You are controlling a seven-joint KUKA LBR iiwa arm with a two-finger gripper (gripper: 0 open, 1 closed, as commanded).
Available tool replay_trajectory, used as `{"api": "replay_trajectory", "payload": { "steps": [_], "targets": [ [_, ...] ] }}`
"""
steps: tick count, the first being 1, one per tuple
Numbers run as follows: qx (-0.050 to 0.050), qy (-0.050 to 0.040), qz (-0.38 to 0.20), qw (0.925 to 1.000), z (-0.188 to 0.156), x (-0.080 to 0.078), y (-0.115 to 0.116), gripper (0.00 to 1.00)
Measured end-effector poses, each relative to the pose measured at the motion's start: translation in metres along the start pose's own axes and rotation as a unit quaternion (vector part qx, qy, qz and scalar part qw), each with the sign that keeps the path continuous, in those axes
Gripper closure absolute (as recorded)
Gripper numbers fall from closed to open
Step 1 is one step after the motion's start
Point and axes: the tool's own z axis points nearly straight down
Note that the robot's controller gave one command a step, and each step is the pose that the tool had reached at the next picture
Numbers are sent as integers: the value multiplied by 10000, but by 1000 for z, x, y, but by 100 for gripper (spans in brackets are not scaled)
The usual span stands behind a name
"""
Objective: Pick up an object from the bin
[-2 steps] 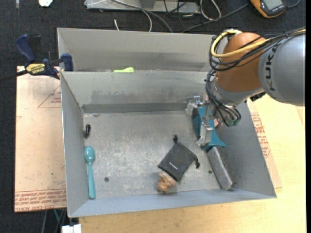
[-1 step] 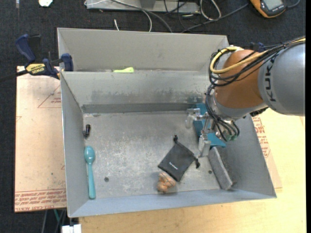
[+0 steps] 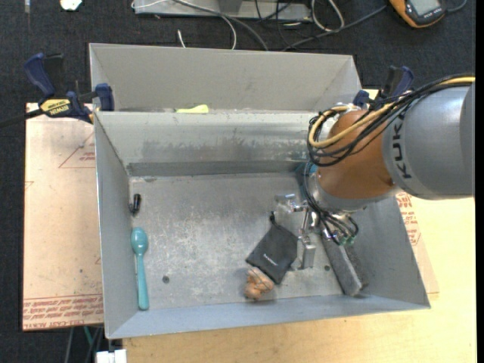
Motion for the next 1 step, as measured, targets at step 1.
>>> {"api": "replay_trajectory", "payload": {
  "steps": [1],
  "targets": [
    [1,-55,971,9953,6,-9,4,100]
  ]
}}
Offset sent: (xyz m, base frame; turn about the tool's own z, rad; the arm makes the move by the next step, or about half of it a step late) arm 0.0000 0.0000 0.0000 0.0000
